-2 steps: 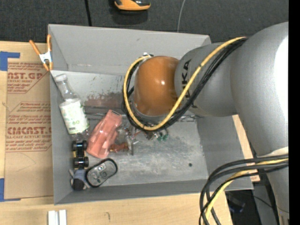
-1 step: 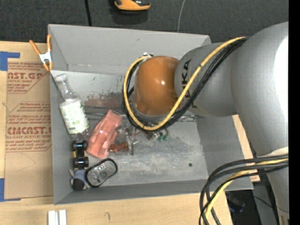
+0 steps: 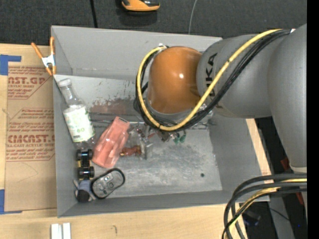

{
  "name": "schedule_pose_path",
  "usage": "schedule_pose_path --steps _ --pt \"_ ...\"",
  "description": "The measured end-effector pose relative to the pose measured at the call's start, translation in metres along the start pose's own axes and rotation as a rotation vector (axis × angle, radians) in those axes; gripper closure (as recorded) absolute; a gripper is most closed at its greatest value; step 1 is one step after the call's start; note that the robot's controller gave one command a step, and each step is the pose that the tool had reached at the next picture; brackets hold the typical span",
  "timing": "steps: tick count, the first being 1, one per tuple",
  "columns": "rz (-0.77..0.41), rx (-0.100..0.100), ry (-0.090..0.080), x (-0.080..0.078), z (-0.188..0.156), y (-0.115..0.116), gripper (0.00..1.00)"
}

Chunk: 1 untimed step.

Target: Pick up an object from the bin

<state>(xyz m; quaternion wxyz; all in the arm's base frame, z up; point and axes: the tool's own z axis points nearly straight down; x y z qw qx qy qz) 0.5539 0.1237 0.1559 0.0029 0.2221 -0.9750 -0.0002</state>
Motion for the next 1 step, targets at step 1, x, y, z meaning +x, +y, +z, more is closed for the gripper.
schedule_pose_path --steps 1 --pt "0.013 0.003 -0.011 -0.0260 -0.0286 -0.0074 1.00"
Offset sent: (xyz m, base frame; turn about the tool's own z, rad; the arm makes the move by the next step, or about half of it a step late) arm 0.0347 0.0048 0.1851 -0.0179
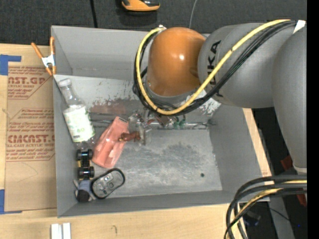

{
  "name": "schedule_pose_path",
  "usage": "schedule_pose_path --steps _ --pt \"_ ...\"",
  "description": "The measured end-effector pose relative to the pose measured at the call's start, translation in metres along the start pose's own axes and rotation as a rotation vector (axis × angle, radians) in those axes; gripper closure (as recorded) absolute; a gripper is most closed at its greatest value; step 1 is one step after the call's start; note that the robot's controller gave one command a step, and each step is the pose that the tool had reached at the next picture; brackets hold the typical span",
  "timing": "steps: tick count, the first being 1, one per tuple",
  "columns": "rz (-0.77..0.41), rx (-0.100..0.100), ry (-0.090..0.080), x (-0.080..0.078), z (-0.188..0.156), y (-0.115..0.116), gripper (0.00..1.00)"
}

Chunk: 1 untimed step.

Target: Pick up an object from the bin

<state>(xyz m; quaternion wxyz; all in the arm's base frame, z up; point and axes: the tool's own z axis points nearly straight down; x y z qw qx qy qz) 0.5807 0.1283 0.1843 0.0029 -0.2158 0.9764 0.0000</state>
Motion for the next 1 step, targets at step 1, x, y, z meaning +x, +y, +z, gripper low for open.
schedule_pose_path --steps 1 --pt "-0.008 -0.002 0.009 -0.0035 -0.0452 -0.0016 1.00"
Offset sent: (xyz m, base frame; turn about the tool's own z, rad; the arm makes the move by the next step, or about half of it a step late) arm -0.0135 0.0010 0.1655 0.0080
